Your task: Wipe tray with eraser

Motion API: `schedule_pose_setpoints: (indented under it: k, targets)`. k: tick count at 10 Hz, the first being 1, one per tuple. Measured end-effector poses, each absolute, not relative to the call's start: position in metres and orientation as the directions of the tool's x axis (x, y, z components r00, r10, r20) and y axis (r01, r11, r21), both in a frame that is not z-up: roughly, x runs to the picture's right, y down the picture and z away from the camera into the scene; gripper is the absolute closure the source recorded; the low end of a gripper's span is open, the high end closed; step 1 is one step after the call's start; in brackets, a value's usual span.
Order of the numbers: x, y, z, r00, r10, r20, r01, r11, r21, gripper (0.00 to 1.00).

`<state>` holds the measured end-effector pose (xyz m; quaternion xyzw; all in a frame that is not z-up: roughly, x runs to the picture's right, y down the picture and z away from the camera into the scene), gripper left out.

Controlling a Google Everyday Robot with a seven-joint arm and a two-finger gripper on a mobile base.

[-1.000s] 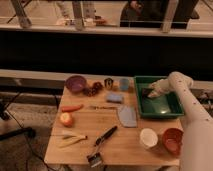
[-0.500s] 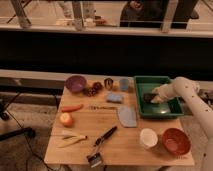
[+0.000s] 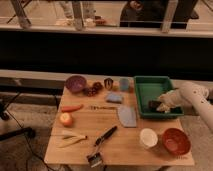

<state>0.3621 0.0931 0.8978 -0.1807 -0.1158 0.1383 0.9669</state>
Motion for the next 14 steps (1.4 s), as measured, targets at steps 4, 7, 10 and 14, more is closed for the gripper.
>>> schedule_pose_setpoints:
  k: [4,7,10,14]
  targets:
    - [0.375,0.086,0.912,0.937,0.326,0.122,-0.254,0.880,-0.401,1.00]
    - [0.365,0.056,0.935,0.943,0.308,0.129,-0.243,0.898,-0.368,1.00]
    - [0.359,0.032,0.954,0.948,0.291,0.128,-0.234,0.912,-0.338,1.00]
    - [0.365,0.019,0.967,0.957,0.264,0.122,-0.215,0.925,-0.313,1.00]
